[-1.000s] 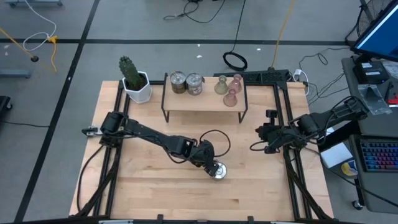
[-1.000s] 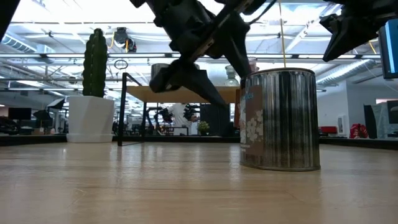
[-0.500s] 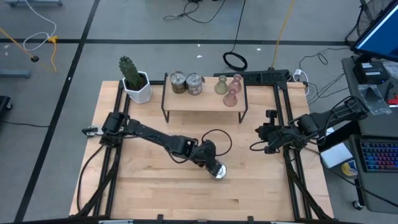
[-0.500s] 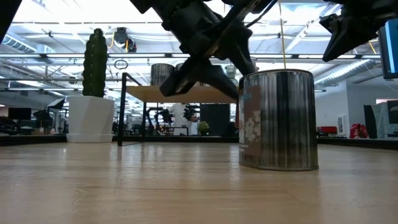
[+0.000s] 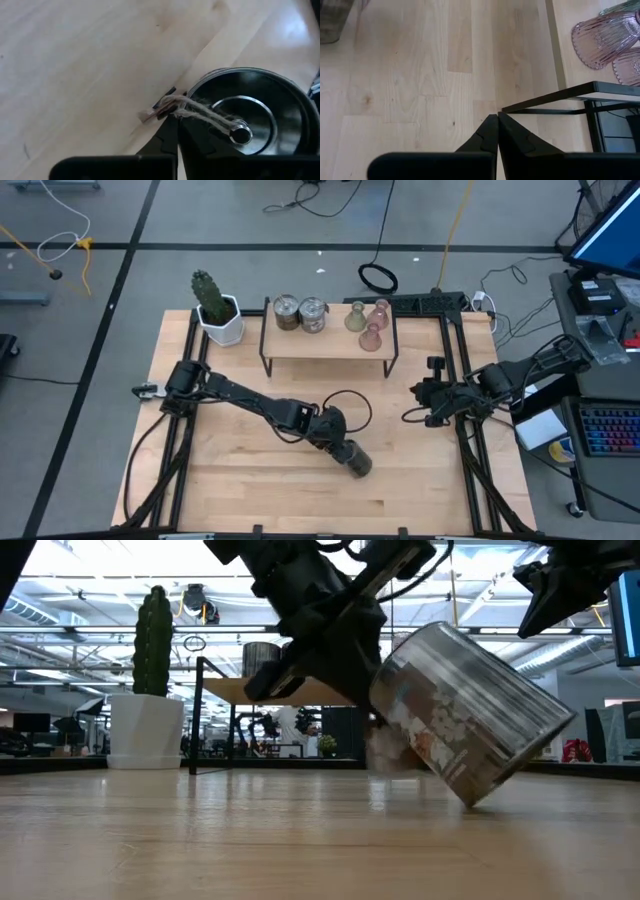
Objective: Pick & Place candle stick holders
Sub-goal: Put the brown scented candle on the shelf
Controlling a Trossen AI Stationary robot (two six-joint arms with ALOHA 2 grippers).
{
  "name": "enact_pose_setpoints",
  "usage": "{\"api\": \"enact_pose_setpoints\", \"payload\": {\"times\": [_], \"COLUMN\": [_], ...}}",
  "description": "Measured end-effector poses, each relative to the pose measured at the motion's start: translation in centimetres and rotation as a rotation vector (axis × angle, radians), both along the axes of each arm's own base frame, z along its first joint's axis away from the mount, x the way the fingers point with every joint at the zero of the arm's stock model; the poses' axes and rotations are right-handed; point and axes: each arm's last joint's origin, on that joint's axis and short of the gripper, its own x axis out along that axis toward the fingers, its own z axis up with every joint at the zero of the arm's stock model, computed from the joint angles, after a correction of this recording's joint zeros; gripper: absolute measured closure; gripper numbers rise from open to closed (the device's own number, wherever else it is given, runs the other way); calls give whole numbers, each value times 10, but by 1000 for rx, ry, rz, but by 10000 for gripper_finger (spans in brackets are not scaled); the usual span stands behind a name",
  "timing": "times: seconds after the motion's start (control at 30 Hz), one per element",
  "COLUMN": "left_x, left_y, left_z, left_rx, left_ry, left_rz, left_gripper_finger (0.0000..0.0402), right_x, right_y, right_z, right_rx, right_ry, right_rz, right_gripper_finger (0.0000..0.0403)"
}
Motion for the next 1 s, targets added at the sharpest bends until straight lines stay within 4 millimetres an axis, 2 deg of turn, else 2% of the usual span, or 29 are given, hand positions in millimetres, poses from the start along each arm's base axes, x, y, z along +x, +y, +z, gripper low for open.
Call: {"api": "enact_pose_setpoints", "payload": {"times": [0.4,0.7,1.0], "left_x": [3,-2,-7], "left_y": [-3,0,2], "left_z": [3,19,37], "left_rx": [6,35,89], "left_ry": [-50,-78,-10], "left_rz": [-6,25,9], "left_gripper_finger": [400,401,401], "right_x": [0,0,1], "right_y": [0,0,-1], "right_z": [0,0,1], "right_rx": [-16,-24,-47], "right_ry": [6,8,1], "right_rz": [14,20,18], "right_gripper_finger": [403,403,403]}}
